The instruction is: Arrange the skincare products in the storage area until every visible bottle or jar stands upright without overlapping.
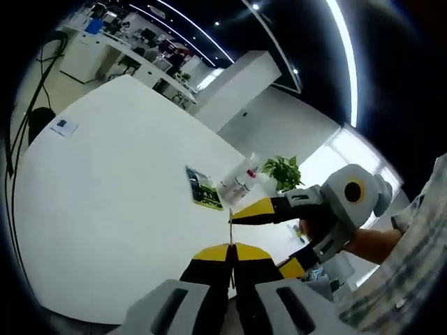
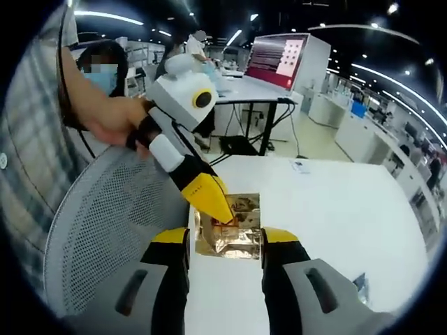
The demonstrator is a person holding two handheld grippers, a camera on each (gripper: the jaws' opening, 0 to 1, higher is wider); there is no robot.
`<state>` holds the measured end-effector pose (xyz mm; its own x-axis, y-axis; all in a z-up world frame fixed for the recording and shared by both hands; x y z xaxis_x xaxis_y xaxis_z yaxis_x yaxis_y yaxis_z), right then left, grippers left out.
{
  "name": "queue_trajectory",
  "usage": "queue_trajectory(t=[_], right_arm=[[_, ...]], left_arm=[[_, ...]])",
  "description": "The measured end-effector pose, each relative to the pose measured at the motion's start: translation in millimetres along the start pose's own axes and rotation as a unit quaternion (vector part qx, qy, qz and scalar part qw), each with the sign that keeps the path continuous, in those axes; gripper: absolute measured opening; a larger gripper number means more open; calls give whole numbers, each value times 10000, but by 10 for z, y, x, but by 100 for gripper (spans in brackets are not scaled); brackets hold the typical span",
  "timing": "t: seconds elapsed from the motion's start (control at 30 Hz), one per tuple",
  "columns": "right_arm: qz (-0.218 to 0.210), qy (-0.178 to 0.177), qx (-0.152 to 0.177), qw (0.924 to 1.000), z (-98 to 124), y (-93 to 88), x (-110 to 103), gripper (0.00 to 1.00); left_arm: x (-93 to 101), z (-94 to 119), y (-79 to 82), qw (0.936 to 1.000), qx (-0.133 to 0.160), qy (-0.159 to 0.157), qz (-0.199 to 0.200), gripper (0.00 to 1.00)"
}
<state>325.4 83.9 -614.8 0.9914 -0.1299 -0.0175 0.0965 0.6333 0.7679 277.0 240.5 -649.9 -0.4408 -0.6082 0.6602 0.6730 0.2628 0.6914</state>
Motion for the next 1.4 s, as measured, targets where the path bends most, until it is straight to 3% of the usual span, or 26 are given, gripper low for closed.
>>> queue_trajectory(t=[0.17,0.27,0.43,0.57,0.6,0.73,0.87,0.93,1.03,1.13,1.23,1.27,1.3,1.33,1.4], right_arm=[[-61,222,-202,9995,93,-39,53,43],[-522,582,-383,9962,179,-70,56,44],[-1277,1204,-631,9825,278,-132,106,43],[-1571,1835,-760,9674,315,-87,48,26],[-1587,1866,-760,9666,314,-65,30,20],[-1860,2058,-643,9586,320,10,-46,3],[-2067,2002,-451,9566,366,-39,-77,0],[-2388,1963,-128,9509,399,-86,-88,0],[-2907,1882,527,9366,466,-135,-71,0],[-3508,1739,1107,9135,528,-203,-46,0],[-4086,1816,1787,8764,567,-252,-77,0],[-4352,1871,2067,8561,560,-270,-103,0],[-4453,1972,2163,8462,563,-287,-132,0],[-4404,1917,2192,8493,548,-317,-150,0],[-4568,1824,2418,8364,528,-368,-166,0]], left_arm=[[35,-34,-27,9994,-154,-71,-310,0],[67,-55,-50,9977,-295,-108,-593,0],[263,-61,-91,9891,-368,-786,-1189,0],[383,-4,-80,9813,-203,-1464,-1233,0],[403,9,-78,9801,-154,-1552,-1228,0],[423,31,-73,9787,-63,-1640,-1234,0],[384,19,-51,9799,-29,-1640,-1137,3],[386,18,-42,9813,60,-1642,-1004,5],[347,4,-41,9856,17,-1443,-886,14],[341,-13,-34,9853,20,-1559,-693,21],[357,-21,-45,9842,-76,-1679,-559,21],[353,-28,-46,9837,-84,-1716,-522,20],[358,-27,-44,9819,-118,-1845,-420,19],[368,-25,-34,9799,-114,-1973,-262,18],[334,-14,-12,9789,-1,-2039,-115,12]])
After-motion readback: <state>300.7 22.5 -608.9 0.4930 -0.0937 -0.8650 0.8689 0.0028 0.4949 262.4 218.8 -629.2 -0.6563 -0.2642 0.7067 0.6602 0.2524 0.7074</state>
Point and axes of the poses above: the point that each gripper's makers call its tool centre point, and the gripper's own axes: z roughly backward along the fingers, x roughly to its right, y roughly out of its top, the point moved 10 cm from there along z, roughly backward along the fingers, and after that the axes turned 8 degrees about -z, right-handed, at the moved point
